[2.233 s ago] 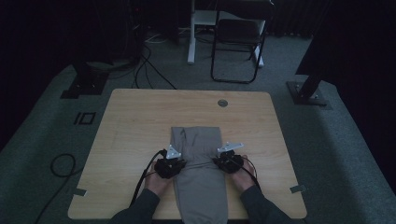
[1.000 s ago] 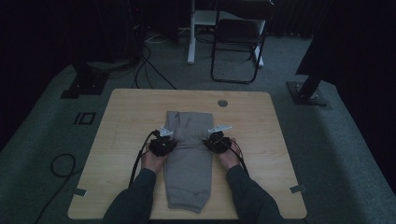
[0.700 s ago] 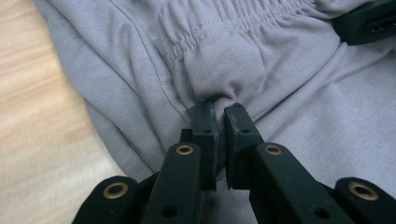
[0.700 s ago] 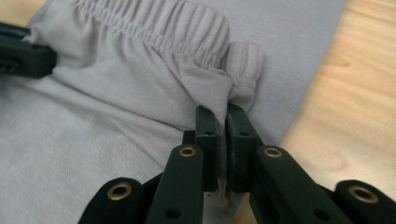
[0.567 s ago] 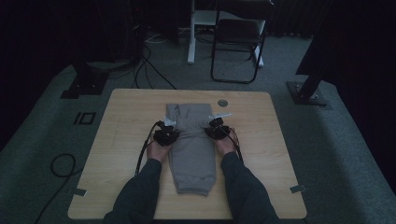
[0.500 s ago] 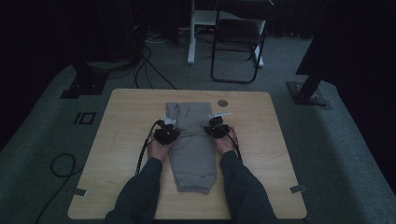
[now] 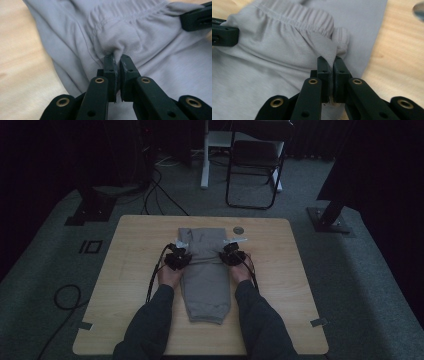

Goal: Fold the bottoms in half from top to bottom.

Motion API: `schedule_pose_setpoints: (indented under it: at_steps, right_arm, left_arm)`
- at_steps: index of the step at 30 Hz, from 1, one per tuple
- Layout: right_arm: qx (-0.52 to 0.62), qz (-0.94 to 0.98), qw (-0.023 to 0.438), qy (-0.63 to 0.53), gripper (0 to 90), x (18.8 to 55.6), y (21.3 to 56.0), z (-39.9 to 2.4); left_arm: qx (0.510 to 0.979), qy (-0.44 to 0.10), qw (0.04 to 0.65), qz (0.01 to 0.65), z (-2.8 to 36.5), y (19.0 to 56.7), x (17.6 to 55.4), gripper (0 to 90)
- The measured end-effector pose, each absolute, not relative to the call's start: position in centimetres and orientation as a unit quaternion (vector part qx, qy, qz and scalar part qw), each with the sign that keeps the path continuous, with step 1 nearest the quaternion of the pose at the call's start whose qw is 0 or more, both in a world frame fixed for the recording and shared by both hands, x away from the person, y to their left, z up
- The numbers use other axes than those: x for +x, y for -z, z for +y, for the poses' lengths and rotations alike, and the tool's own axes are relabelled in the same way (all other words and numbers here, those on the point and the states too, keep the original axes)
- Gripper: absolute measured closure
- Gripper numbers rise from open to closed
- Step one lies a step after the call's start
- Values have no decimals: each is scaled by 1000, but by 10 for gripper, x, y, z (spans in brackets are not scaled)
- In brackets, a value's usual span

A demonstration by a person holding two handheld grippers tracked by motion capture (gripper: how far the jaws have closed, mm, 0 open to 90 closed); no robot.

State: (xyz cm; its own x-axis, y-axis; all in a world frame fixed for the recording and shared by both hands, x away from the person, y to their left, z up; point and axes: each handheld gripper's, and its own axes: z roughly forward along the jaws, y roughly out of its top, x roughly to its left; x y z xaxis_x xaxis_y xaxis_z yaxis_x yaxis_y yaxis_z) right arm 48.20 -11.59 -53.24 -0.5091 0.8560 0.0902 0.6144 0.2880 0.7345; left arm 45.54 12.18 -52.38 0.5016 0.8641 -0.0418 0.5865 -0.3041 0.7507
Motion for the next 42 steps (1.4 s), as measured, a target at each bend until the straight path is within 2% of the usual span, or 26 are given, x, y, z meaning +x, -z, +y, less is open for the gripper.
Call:
schedule_pose_setpoints:
  at_steps: [16,24,30,38,42]
  right_arm:
    - [419,752,201,-468,869,451,459,-139]
    - [389,751,215,-488,869,423,438,-147]
    - [372,773,200,-473,869,397,451,-151]
    - [359,821,161,-414,867,371,500,-144]
    - [364,837,143,-383,866,365,523,-139]
  left_arm:
    - [770,-243,440,393,125,436,412,851]
    - [771,-234,466,366,128,419,381,850]
    - [787,-207,454,363,130,442,358,849]
    - [813,-142,408,390,136,504,345,847]
    - [827,-126,380,395,133,528,342,845]
